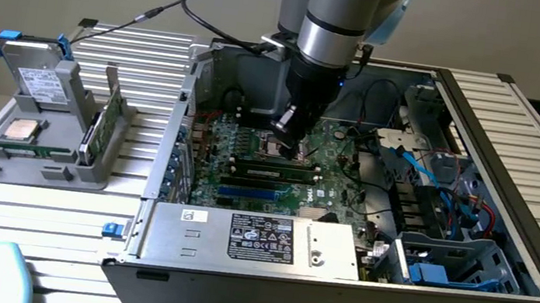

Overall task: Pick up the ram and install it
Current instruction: 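Press down the ram until it locks into place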

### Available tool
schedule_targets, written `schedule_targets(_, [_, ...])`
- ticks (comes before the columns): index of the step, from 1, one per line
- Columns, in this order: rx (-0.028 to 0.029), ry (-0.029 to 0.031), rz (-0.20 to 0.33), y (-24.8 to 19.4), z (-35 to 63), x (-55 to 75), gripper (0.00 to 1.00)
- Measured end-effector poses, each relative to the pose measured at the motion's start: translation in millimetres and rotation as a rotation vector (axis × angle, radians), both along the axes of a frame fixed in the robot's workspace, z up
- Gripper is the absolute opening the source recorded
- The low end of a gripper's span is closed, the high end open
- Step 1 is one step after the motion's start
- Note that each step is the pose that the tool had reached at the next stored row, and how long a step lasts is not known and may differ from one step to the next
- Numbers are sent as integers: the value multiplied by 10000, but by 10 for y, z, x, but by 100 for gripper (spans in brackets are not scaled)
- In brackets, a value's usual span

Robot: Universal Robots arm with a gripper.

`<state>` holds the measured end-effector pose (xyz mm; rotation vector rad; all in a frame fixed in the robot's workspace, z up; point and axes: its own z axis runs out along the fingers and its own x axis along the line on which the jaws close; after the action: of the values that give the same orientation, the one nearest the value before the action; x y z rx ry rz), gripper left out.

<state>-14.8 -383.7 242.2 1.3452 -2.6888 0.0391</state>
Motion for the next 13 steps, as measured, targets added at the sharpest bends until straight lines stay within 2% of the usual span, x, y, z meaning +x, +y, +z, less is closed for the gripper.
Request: schedule_targets(13, [-1, -70, -1206, 0, 0, 1, 10])
